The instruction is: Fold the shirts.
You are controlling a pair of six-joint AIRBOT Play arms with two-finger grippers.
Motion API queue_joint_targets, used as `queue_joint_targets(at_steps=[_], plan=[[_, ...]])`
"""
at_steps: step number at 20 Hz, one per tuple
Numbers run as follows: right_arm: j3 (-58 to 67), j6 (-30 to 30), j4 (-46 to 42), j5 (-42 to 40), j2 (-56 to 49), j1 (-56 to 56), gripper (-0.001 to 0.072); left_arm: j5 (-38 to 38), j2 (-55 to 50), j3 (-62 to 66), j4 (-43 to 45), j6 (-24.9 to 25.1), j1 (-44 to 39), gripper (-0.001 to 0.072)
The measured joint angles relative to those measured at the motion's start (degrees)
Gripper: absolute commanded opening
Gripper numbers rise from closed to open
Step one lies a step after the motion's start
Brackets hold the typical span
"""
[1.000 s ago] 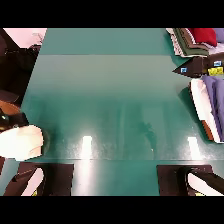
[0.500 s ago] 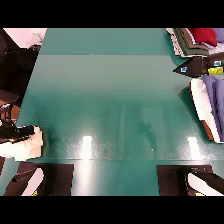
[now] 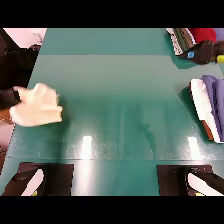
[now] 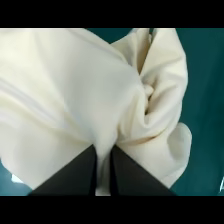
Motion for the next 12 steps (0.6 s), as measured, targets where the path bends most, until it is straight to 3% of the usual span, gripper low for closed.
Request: queue_joint_targets(at_steps=[5,12], plan=[[7.5,0.0,0.0,-5.97,-0.11,0.0,0.001,1.29,-0.02,12.24,-6.78,-0.37,-14.12,0.003],[11.43,0.0,-0.02,-8.87,-0.28,0.0,0.001,6.19,-8.15,12.04,-8.09,-3.74,-30.23,0.0031]])
